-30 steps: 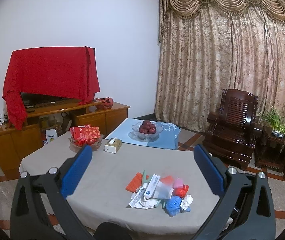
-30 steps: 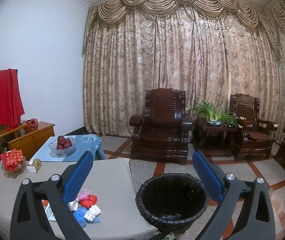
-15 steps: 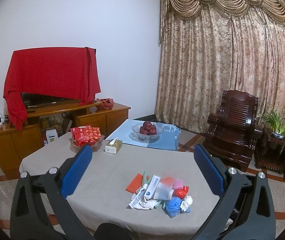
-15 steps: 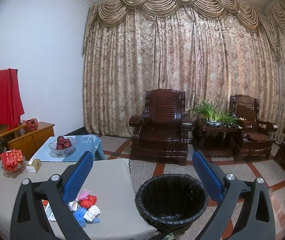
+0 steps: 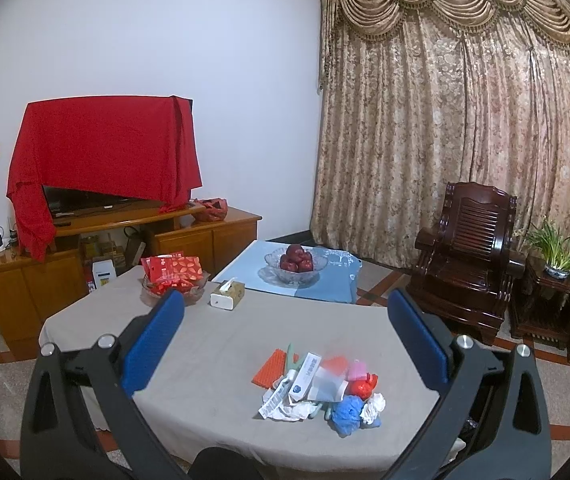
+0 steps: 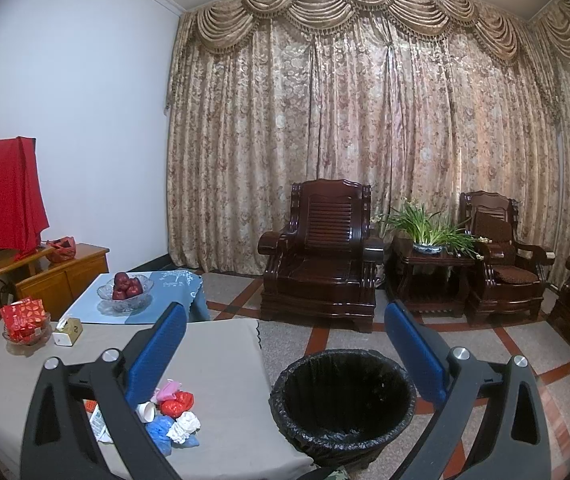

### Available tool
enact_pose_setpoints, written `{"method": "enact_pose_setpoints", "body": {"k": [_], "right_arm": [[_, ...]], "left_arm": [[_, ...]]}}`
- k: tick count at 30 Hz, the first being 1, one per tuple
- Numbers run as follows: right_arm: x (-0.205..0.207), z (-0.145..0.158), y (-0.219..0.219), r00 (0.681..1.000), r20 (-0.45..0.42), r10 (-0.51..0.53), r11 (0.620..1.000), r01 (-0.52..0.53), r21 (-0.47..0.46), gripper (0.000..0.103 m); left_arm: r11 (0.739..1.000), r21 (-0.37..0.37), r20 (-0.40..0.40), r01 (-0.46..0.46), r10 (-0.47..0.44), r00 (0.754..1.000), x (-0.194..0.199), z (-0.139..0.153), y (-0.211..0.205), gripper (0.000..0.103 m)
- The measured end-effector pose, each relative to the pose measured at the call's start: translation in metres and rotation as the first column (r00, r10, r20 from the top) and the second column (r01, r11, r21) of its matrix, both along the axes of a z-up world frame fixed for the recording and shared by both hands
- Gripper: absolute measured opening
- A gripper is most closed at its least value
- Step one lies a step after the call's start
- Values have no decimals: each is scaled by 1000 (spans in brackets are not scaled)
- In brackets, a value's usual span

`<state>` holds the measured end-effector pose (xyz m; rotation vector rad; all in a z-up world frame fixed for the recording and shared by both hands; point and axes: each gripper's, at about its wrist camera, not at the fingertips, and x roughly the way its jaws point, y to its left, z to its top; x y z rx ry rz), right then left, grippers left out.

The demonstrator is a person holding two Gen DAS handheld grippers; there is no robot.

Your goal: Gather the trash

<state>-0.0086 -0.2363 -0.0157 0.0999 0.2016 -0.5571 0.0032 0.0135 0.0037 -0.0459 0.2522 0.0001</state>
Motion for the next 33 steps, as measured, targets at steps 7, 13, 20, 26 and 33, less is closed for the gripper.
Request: {"method": "enact_pose_setpoints", "body": {"k": [7, 13, 20, 26, 33], "right_arm": [[0, 1, 0, 1000, 1, 0, 1000, 0, -1, 97], [1, 1, 1, 1000, 2, -2, 1000, 2, -2, 97], [1, 1, 1, 1000, -1, -1, 1000, 1, -2, 97], [2, 4, 1, 1000, -9, 1, 1000, -1, -5, 97], [18, -2, 1, 998, -58, 30, 1000, -29, 7, 97]], "left_arm": [[1000, 2, 1, -1, 1, 1000, 1, 2, 1, 98], [1000, 1, 2, -2, 2, 1000, 0, 3, 2, 98], [1000, 5, 2, -2, 2, 1000, 0, 3, 3, 98], [1000, 4, -4, -4, 4, 1000, 4, 4, 6, 98], [1000, 14, -63, -15, 16, 998, 20, -9, 5, 98]]}}
